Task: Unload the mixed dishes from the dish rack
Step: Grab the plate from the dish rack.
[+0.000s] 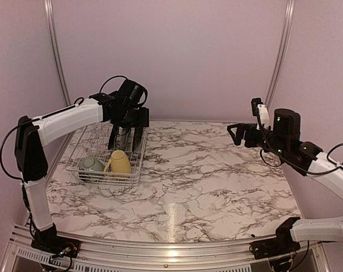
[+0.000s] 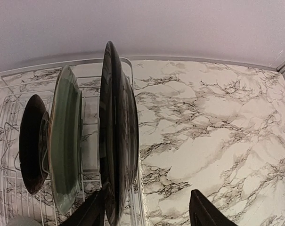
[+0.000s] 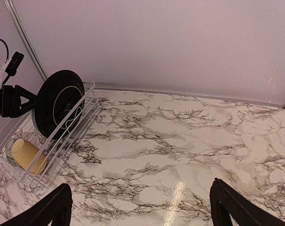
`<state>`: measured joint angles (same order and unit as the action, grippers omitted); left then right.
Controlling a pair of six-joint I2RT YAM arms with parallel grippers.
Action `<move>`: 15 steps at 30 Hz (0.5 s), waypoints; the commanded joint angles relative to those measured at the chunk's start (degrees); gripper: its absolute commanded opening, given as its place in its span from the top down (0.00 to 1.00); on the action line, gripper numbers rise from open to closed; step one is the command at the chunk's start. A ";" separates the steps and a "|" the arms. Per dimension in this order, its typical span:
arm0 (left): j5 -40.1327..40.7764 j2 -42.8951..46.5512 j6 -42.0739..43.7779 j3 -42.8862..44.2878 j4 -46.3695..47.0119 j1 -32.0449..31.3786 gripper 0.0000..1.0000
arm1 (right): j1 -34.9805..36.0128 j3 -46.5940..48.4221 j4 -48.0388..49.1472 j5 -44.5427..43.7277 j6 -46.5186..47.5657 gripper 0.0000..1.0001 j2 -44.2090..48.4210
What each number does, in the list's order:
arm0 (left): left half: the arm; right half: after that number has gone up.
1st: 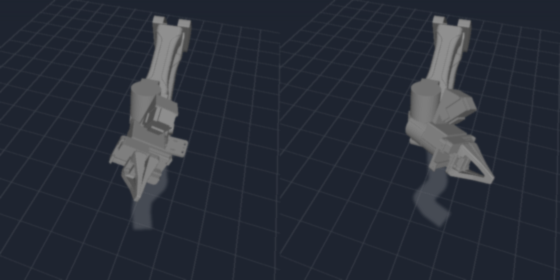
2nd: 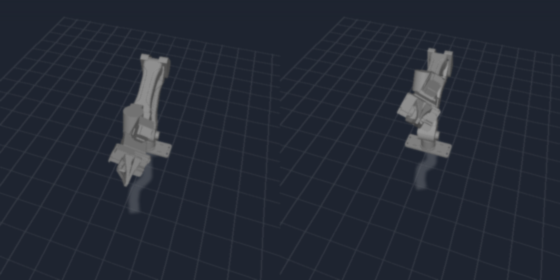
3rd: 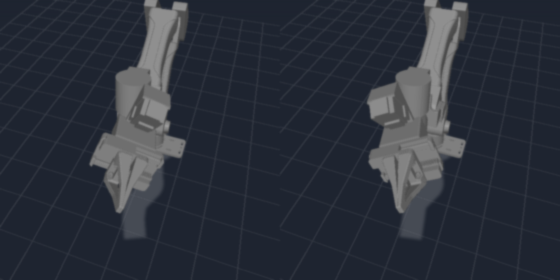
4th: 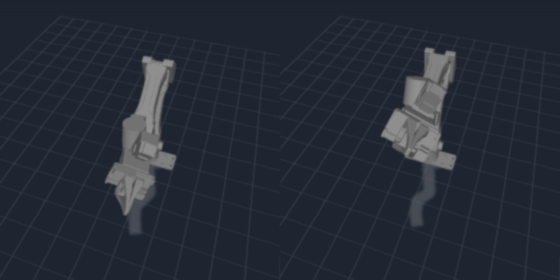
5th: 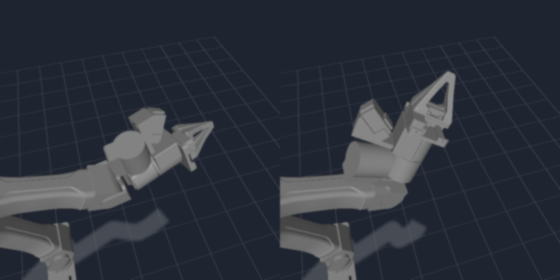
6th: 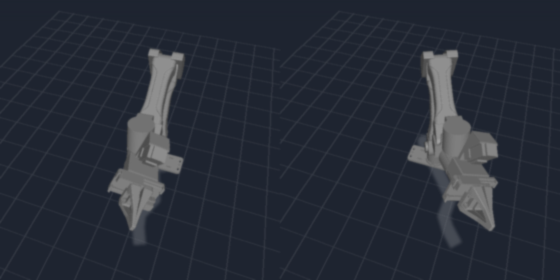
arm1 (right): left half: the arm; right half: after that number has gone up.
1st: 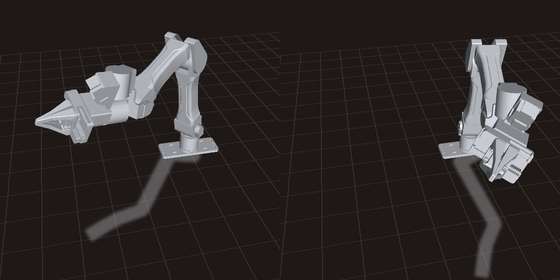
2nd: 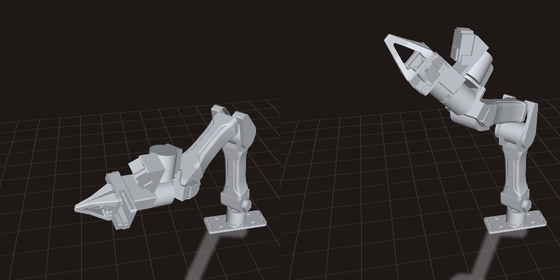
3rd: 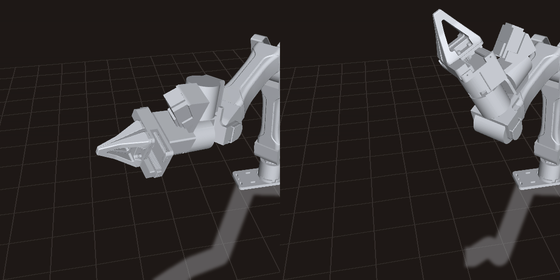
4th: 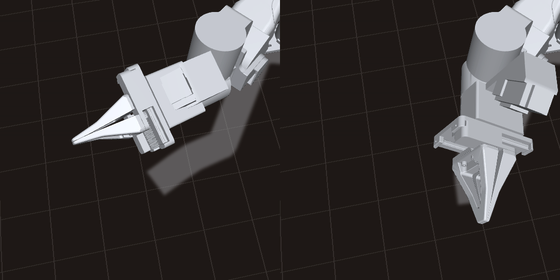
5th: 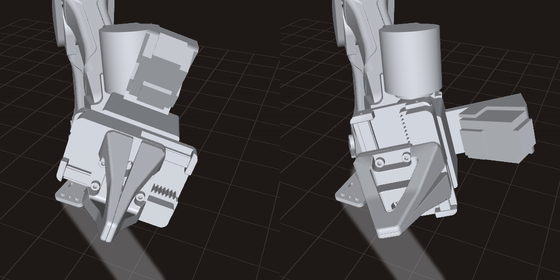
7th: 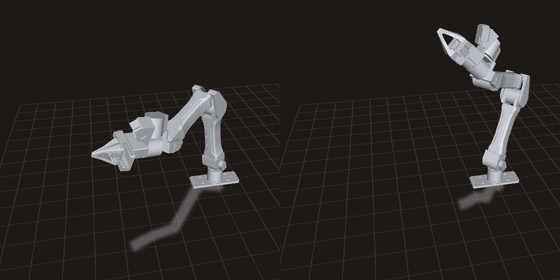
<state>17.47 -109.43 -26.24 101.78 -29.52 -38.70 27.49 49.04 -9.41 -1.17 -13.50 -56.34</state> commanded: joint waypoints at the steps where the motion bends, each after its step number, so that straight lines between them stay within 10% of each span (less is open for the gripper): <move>1: 4.99 -3.49 2.09 4.84 -5.38 -0.14 0.37 | 0.55 -0.52 1.15 -1.20 -0.38 0.02 0.53; 15: 5.37 -10.78 1.20 12.11 -6.84 1.27 0.60 | 0.56 -0.84 1.52 -0.45 -1.28 0.01 0.04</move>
<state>22.57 -117.60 -24.45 111.00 -33.71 -38.24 27.49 48.05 -8.82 -1.65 -13.63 -56.34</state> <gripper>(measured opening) 0.408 0.985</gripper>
